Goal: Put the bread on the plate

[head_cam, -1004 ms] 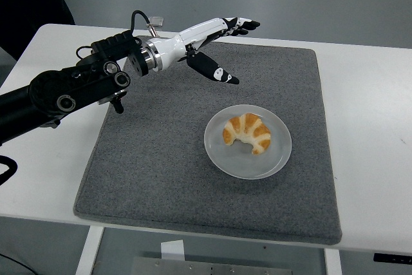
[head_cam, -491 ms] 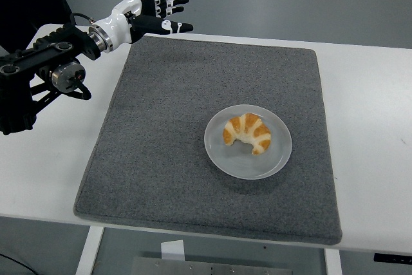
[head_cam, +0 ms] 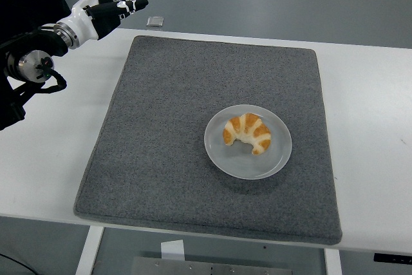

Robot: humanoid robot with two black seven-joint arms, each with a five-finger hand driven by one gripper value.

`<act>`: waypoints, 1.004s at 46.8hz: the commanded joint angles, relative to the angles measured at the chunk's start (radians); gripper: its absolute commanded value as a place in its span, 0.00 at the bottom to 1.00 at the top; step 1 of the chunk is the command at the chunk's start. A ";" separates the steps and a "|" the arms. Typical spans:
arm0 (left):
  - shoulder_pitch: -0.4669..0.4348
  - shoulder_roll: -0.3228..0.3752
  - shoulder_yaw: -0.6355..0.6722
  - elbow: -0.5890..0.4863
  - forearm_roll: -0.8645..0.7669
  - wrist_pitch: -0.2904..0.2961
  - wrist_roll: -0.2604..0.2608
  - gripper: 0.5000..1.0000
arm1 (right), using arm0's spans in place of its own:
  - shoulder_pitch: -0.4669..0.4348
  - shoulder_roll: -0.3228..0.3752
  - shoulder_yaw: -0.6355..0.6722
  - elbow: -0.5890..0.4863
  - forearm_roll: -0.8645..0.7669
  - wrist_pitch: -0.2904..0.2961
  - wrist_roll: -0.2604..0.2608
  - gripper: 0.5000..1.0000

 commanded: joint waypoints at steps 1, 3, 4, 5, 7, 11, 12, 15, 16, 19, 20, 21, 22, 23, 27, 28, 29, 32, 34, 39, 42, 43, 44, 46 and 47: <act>0.002 0.000 -0.023 0.013 -0.020 -0.002 0.040 1.00 | 0.000 0.000 0.000 0.000 0.000 0.000 0.000 0.90; 0.002 0.000 -0.035 0.018 -0.024 0.000 0.060 1.00 | 0.000 0.000 0.001 0.000 0.000 0.000 0.000 0.90; 0.002 0.000 -0.044 0.018 -0.026 0.000 0.071 1.00 | 0.000 0.000 0.001 0.000 0.000 0.000 0.000 0.90; 0.002 0.000 -0.054 0.020 -0.027 0.001 0.080 1.00 | 0.000 0.000 0.001 0.000 0.000 0.000 0.000 0.90; 0.003 0.000 -0.075 0.020 -0.036 0.003 0.100 1.00 | 0.000 0.000 0.000 0.000 0.000 0.000 0.000 0.90; 0.005 -0.002 -0.106 0.041 -0.061 0.004 0.145 1.00 | 0.000 0.000 0.000 0.000 0.000 0.000 0.000 0.90; 0.005 -0.002 -0.110 0.046 -0.069 0.004 0.154 1.00 | 0.000 0.000 0.000 0.000 0.000 0.000 0.001 0.90; 0.003 -0.002 -0.117 0.061 -0.095 0.004 0.171 1.00 | 0.000 0.000 0.000 0.000 0.000 0.000 0.001 0.90; 0.003 -0.002 -0.117 0.064 -0.102 0.003 0.174 1.00 | 0.000 0.000 0.000 0.000 0.000 0.000 0.000 0.90; 0.003 -0.003 -0.117 0.067 -0.115 0.004 0.177 1.00 | 0.000 0.000 0.001 0.000 0.002 0.000 0.000 0.90; 0.003 -0.003 -0.117 0.067 -0.115 0.003 0.177 1.00 | 0.000 0.000 0.003 0.000 0.003 0.000 0.000 0.90; 0.003 -0.003 -0.115 0.067 -0.115 0.003 0.177 1.00 | 0.000 0.000 0.001 0.000 0.003 0.000 0.000 0.90; 0.003 -0.003 -0.115 0.067 -0.115 0.003 0.177 1.00 | 0.000 0.000 0.001 0.000 0.003 0.002 0.000 0.90; 0.003 -0.003 -0.115 0.067 -0.115 0.004 0.177 1.00 | 0.000 0.000 0.001 0.002 0.003 0.002 0.000 0.90; 0.000 -0.003 -0.115 0.067 -0.115 0.003 0.177 1.00 | 0.000 0.000 0.001 0.002 0.005 0.006 0.000 0.90; 0.000 -0.005 -0.115 0.067 -0.115 0.003 0.177 1.00 | 0.000 0.000 0.001 0.002 0.005 0.006 0.000 0.90; -0.002 -0.005 -0.113 0.067 -0.113 0.003 0.177 1.00 | 0.000 0.000 0.001 0.002 0.005 0.006 0.000 0.90; -0.009 -0.014 -0.113 0.066 -0.112 0.001 0.177 1.00 | 0.000 0.000 0.001 0.003 0.005 0.006 0.000 0.90; -0.012 -0.020 -0.113 0.067 -0.112 0.001 0.177 1.00 | 0.000 0.000 0.001 0.005 0.005 0.008 0.000 0.90; -0.015 -0.025 -0.115 0.067 -0.113 0.001 0.180 1.00 | 0.000 0.000 0.001 0.009 0.005 0.009 0.000 0.90; -0.015 -0.031 -0.117 0.066 -0.113 0.003 0.185 1.00 | 0.000 0.000 0.001 0.011 0.005 0.009 0.000 0.90; -0.015 -0.034 -0.118 0.067 -0.115 0.001 0.186 1.00 | 0.000 0.000 0.001 0.011 0.005 0.009 0.000 0.90; -0.014 -0.038 -0.120 0.067 -0.115 0.001 0.188 1.00 | 0.000 0.000 0.001 0.011 0.005 0.009 0.000 0.90; -0.012 -0.041 -0.124 0.067 -0.115 0.003 0.188 1.00 | 0.000 0.000 0.001 0.009 0.005 0.008 0.000 0.91; -0.012 -0.043 -0.129 0.067 -0.116 0.003 0.188 1.00 | 0.000 0.000 0.001 0.011 0.005 0.008 0.000 0.90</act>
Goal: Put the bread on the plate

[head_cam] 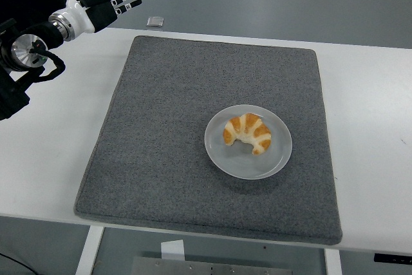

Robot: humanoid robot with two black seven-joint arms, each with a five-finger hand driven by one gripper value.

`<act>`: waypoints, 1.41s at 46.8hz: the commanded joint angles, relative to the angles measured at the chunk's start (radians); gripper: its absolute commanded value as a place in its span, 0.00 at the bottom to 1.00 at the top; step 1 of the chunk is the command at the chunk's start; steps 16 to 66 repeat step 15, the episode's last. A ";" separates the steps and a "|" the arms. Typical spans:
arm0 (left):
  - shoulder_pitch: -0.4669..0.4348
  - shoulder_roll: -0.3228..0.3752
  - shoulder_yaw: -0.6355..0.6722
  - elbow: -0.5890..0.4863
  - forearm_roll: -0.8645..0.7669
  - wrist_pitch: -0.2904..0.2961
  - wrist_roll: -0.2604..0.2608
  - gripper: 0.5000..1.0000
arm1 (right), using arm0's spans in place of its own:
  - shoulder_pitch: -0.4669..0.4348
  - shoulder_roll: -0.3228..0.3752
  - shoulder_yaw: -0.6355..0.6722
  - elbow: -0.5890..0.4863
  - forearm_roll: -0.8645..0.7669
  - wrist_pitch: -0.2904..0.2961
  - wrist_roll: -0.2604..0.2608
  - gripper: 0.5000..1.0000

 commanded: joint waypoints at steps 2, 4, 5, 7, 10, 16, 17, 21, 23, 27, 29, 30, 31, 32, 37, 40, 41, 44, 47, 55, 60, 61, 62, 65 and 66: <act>0.007 -0.012 -0.021 0.000 -0.005 0.001 0.001 1.00 | 0.000 0.000 0.000 -0.002 0.000 -0.002 0.000 0.90; 0.012 -0.016 -0.037 0.000 -0.013 0.001 0.002 1.00 | 0.000 0.000 0.000 -0.002 -0.002 -0.002 0.000 0.90; 0.013 -0.018 -0.043 0.000 -0.018 0.001 0.002 1.00 | 0.000 0.000 0.000 0.000 -0.002 -0.002 0.000 0.90; 0.015 -0.019 -0.051 -0.001 -0.025 0.001 0.007 1.00 | -0.002 0.000 0.000 0.000 -0.003 -0.002 0.000 0.91; 0.015 -0.022 -0.051 -0.001 -0.045 0.006 0.022 1.00 | -0.002 0.000 -0.002 0.000 -0.003 -0.002 0.000 0.90; 0.017 -0.038 -0.051 0.002 -0.079 0.010 0.042 1.00 | -0.008 0.000 -0.002 0.000 -0.003 -0.002 -0.003 0.91; 0.017 -0.038 -0.051 0.002 -0.079 0.010 0.042 1.00 | -0.008 0.000 -0.002 0.000 -0.003 -0.002 -0.003 0.91; 0.017 -0.038 -0.051 0.002 -0.079 0.010 0.042 1.00 | -0.008 0.000 -0.002 0.000 -0.003 -0.002 -0.003 0.91; 0.017 -0.038 -0.051 0.002 -0.079 0.010 0.042 1.00 | -0.008 0.000 -0.002 0.000 -0.003 -0.002 -0.003 0.91; 0.017 -0.038 -0.051 0.002 -0.079 0.010 0.042 1.00 | -0.008 0.000 -0.002 0.000 -0.003 -0.002 -0.003 0.91; 0.017 -0.038 -0.051 0.002 -0.079 0.010 0.042 1.00 | -0.008 0.000 -0.002 0.000 -0.003 -0.002 -0.003 0.91; 0.017 -0.038 -0.051 0.002 -0.079 0.010 0.042 1.00 | -0.008 0.000 -0.002 0.000 -0.003 -0.002 -0.003 0.91; 0.017 -0.038 -0.051 0.002 -0.079 0.010 0.042 1.00 | -0.008 0.000 -0.002 0.000 -0.003 -0.002 -0.003 0.91; 0.017 -0.038 -0.051 0.002 -0.079 0.010 0.042 1.00 | -0.008 0.000 -0.002 0.000 -0.003 -0.002 -0.003 0.91; 0.017 -0.038 -0.051 0.002 -0.079 0.010 0.042 1.00 | -0.008 0.000 -0.002 0.000 -0.003 -0.002 -0.003 0.91; 0.017 -0.038 -0.051 0.002 -0.079 0.010 0.042 1.00 | -0.008 0.000 -0.002 0.000 -0.003 -0.002 -0.003 0.91; 0.017 -0.038 -0.051 0.002 -0.079 0.010 0.042 1.00 | -0.008 0.000 -0.002 0.000 -0.003 -0.002 -0.003 0.91; 0.017 -0.038 -0.051 0.002 -0.079 0.010 0.042 1.00 | -0.008 0.000 -0.002 0.000 -0.003 -0.002 -0.003 0.91; 0.017 -0.038 -0.051 0.002 -0.079 0.010 0.042 1.00 | -0.008 0.000 -0.002 0.000 -0.003 -0.002 -0.003 0.91; 0.017 -0.038 -0.051 0.002 -0.079 0.010 0.042 1.00 | -0.008 0.000 -0.002 0.000 -0.003 -0.002 -0.003 0.91; 0.017 -0.038 -0.051 0.002 -0.079 0.010 0.042 1.00 | -0.008 0.000 -0.002 0.000 -0.003 -0.002 -0.003 0.91; 0.017 -0.038 -0.051 0.002 -0.079 0.010 0.042 1.00 | -0.008 0.000 -0.002 0.000 -0.003 -0.002 -0.003 0.91; 0.017 -0.038 -0.051 0.002 -0.079 0.010 0.042 1.00 | -0.008 0.000 -0.002 0.000 -0.003 -0.002 -0.003 0.91; 0.017 -0.038 -0.051 0.002 -0.079 0.010 0.042 1.00 | -0.008 0.000 -0.002 0.000 -0.003 -0.002 -0.003 0.91; 0.017 -0.038 -0.051 0.002 -0.079 0.010 0.042 1.00 | -0.008 0.000 -0.002 0.000 -0.003 -0.002 -0.003 0.91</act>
